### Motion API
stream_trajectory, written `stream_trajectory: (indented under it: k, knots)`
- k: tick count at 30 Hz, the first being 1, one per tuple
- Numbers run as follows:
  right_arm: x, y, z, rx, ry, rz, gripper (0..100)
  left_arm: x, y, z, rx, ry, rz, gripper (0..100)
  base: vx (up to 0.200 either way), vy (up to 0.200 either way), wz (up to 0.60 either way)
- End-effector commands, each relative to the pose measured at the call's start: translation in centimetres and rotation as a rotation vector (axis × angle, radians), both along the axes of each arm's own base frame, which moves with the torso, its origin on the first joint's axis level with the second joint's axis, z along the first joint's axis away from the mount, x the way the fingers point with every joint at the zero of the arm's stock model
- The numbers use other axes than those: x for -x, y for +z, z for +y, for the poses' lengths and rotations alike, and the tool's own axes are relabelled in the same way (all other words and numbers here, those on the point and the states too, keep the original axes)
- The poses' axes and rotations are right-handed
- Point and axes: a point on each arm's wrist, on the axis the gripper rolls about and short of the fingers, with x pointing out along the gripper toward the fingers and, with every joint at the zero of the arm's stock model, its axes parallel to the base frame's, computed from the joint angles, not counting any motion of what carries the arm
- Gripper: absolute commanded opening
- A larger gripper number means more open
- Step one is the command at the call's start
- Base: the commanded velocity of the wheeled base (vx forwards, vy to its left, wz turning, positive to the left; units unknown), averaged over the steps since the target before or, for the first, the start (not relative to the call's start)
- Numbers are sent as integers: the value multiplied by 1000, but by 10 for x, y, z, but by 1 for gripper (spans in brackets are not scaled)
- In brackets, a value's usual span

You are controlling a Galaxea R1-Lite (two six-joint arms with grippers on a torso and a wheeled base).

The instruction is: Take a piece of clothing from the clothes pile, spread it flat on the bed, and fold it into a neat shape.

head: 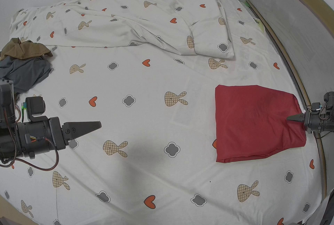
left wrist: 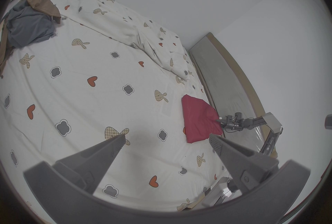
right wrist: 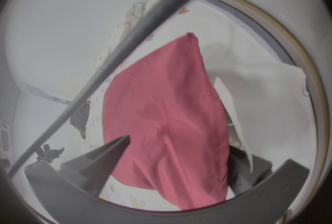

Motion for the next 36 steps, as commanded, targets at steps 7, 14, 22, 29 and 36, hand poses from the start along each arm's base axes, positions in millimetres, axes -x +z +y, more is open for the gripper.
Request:
stream_trajectory:
  k: [7,14,22,29,36]
  knots:
    - [44,83,14,122,-28,-225,100,-2,-3,-1,-5,1,14,100,0,0,0]
    - [86,126,26,212,-70,-366,100,-2,-3,-1,-4,3,14,100,0,0,0]
    - [135,160,28,264,-140,-489,100,-3,-2,-1,-2,7,12,100,0,0,0]
    - [190,144,96,-202,239,-431,100,-3,11,2,-45,140,-47,100,0,0,0]
    - [251,111,152,-255,535,-425,100,15,16,13,-242,254,-70,100,0,0,0]
